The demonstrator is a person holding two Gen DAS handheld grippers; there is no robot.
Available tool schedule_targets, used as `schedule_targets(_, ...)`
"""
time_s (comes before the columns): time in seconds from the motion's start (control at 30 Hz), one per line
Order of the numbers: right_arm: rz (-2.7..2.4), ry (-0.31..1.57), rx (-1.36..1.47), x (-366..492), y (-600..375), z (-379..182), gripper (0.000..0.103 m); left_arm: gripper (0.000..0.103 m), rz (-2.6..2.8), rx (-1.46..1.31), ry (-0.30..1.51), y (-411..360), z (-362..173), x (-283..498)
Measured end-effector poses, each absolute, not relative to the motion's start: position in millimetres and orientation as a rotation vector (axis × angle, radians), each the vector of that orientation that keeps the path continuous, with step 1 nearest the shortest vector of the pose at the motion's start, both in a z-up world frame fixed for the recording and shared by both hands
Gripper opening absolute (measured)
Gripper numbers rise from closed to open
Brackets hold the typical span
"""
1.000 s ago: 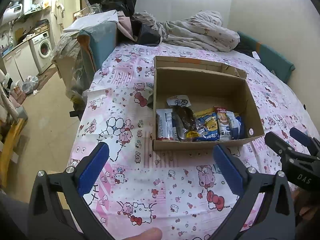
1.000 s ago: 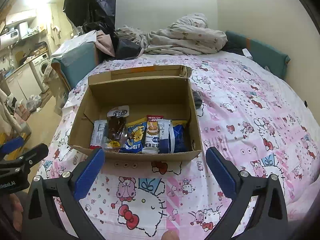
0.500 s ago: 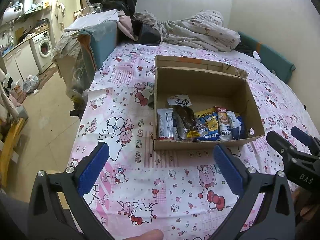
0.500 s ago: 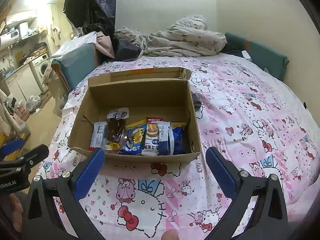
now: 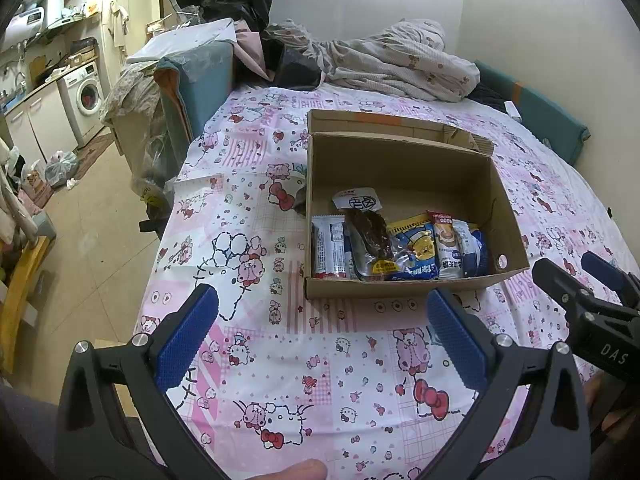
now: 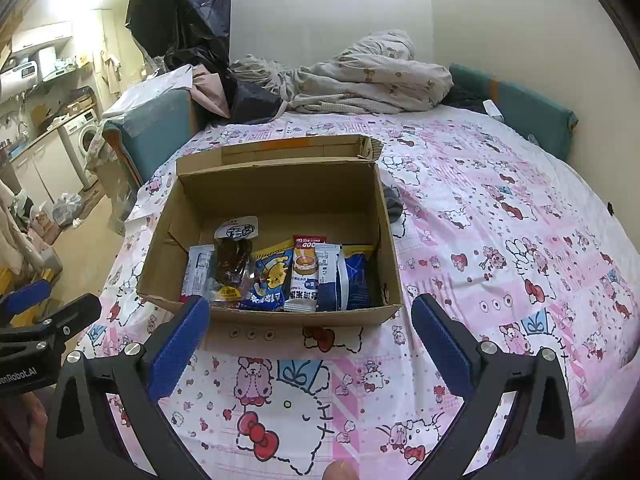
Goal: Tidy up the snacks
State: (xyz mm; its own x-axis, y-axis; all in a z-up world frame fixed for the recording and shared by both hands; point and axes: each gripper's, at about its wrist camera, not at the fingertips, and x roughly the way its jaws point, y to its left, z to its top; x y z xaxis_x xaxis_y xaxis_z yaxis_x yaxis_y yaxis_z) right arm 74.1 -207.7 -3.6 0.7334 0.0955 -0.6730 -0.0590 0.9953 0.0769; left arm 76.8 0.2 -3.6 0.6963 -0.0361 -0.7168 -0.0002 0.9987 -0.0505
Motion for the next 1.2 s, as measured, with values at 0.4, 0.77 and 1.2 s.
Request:
schedule_targets(0.4, 0.077, 0.748, 0.056, 72.5, -206.5, -2.3, 0.103, 0.103, -0.014, -0.057, 0.808, 0.5, -3.5, 77.9)
schedule_targets(0.77, 0.078, 0.753, 0.075, 72.2, -209.2, -3.6, 0.103, 0.103, -0.011, -0.067, 0.81, 2.1, -5.0, 77.3)
schedule_targets(1.2, 0.084, 0.753, 0.079, 71.5, -208.1, -4.1, 0.103, 0.103, -0.015, -0.082, 0.818, 3.4, -5.2, 77.3)
